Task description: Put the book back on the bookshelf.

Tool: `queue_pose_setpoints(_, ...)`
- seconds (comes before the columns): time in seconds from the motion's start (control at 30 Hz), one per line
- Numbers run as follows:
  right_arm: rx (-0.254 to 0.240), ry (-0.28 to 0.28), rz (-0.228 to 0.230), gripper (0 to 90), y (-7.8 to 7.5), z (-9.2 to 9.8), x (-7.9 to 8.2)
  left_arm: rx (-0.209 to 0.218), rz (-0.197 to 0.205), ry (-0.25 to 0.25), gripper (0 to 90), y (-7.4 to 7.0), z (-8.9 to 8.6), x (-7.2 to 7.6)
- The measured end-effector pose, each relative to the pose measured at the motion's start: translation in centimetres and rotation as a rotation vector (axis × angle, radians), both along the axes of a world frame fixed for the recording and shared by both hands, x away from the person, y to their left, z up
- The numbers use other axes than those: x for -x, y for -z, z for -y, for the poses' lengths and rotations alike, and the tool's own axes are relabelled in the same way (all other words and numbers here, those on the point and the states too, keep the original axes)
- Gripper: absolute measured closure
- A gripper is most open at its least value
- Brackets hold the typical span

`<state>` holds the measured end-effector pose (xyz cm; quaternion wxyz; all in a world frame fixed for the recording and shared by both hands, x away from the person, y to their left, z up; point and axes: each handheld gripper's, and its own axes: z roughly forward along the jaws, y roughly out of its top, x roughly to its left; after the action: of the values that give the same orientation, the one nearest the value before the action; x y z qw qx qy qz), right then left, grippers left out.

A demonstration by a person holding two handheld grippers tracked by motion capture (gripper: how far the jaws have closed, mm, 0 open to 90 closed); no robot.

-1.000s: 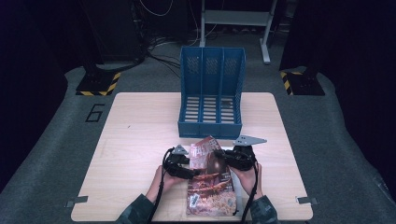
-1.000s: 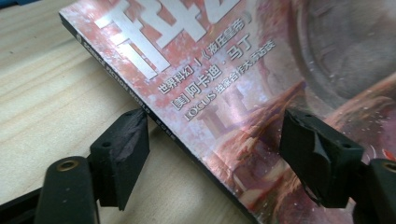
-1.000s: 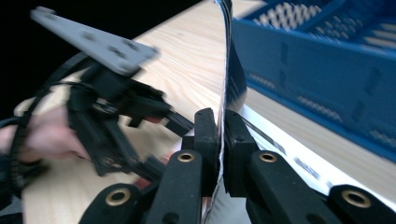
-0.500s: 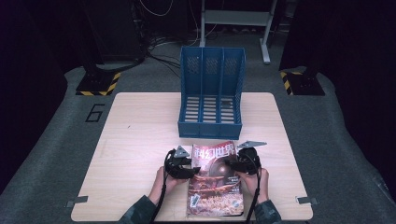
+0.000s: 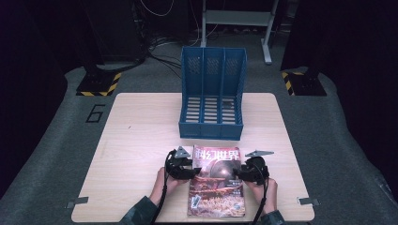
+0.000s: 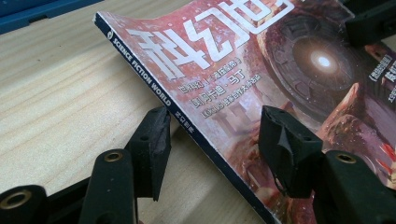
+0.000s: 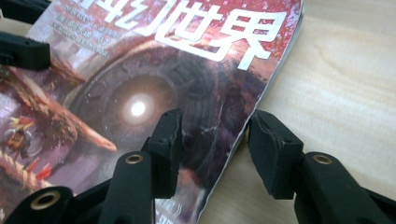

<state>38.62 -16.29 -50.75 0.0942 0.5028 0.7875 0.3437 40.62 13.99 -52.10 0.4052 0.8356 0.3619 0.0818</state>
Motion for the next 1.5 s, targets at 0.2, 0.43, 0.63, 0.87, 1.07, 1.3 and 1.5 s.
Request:
queue_pose_setpoints(0.2, -0.031, 0.016, 0.029, 57.1, 0.6, 0.2, 0.5, 0.013, -0.051, 0.011, 44.4, -0.2, -0.2, -0.4)
queue_pose_setpoints(0.43, -0.082, 0.041, 0.106, 61.8, 1.4, 0.5, 1.3, 0.053, -0.120, 0.053, 40.9, -0.4, -0.4, -1.2)
queue_pose_setpoints(0.63, -0.121, 0.044, 0.140, 63.9, 2.0, 0.7, 1.4, 0.046, -0.140, 0.084, 38.3, -0.6, 0.2, -1.8)
queue_pose_setpoints(0.87, -0.112, 0.036, 0.158, 63.9, 2.0, 0.7, 1.4, 0.071, -0.160, 0.087, 39.2, -0.5, 0.6, -1.9)
queue_pose_setpoints(1.07, -0.120, 0.044, 0.157, 63.9, 2.0, 0.6, 1.4, 0.072, -0.182, 0.111, 39.2, -0.6, 1.0, -2.3)
queue_pose_setpoints(1.3, -0.111, 0.029, 0.163, 64.0, 2.1, 0.5, 1.2, 0.069, -0.187, 0.149, 42.3, -0.7, 2.1, -2.4)
queue_pose_setpoints(1.5, -0.112, 0.031, 0.164, 64.0, 2.1, 0.5, 1.2, 0.047, -0.176, 0.157, 52.2, -1.0, 2.3, -2.5)
